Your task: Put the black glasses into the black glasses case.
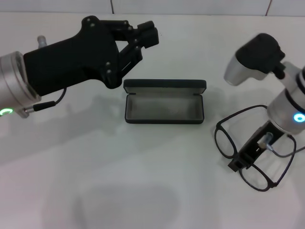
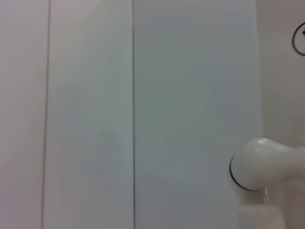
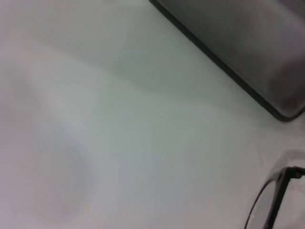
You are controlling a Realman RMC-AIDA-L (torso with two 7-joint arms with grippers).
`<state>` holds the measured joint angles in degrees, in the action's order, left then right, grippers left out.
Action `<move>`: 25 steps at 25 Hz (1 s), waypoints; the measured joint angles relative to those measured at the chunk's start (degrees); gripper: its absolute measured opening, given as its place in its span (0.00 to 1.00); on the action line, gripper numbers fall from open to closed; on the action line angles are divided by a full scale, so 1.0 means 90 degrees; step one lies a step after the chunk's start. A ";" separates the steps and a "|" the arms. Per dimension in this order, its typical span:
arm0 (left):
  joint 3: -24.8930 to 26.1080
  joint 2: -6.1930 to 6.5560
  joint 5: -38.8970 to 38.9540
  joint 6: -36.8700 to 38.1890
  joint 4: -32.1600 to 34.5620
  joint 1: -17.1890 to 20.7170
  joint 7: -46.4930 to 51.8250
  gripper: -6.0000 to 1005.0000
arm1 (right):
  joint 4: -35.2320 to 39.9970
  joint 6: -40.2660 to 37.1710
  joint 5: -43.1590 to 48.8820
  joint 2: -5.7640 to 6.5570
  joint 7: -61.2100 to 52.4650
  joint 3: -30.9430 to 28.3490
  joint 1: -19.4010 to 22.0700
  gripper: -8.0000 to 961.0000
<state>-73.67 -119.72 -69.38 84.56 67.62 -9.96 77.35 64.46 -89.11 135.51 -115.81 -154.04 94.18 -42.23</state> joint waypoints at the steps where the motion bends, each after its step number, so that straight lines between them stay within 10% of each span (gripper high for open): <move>1: 0.0005 -0.0001 0.0002 0.0051 -0.0004 0.0000 0.0000 0.07 | 0.0174 0.0003 0.0003 0.0005 0.0065 -0.0006 0.0161 0.18; 13: 0.0047 0.0033 0.0569 0.0566 -0.0449 0.0003 0.0034 0.07 | 0.2511 -0.0009 -0.0474 0.0005 0.1813 -0.0780 0.2365 0.13; 25: 0.0489 0.0019 0.1097 0.1660 -0.1371 -0.0332 0.0382 0.07 | 0.3150 -0.0692 -0.3260 0.0005 0.5749 -0.1368 0.3476 0.12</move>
<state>-69.26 -119.55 -59.50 99.50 55.29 -12.95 80.79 92.81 -95.34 106.17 -115.76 -102.30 81.87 -10.95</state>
